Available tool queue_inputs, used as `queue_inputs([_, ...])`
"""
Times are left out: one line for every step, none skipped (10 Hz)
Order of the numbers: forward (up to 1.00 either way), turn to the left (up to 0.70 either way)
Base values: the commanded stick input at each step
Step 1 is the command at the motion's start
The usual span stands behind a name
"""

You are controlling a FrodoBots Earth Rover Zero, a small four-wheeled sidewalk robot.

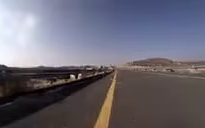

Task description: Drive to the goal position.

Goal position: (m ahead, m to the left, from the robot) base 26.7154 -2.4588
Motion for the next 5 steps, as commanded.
queue_inputs([0.85,0.0])
queue_inputs([0.85,0.0])
queue_inputs([0.85,0.0])
queue_inputs([0.85,-0.06])
queue_inputs([0.85,-0.23])
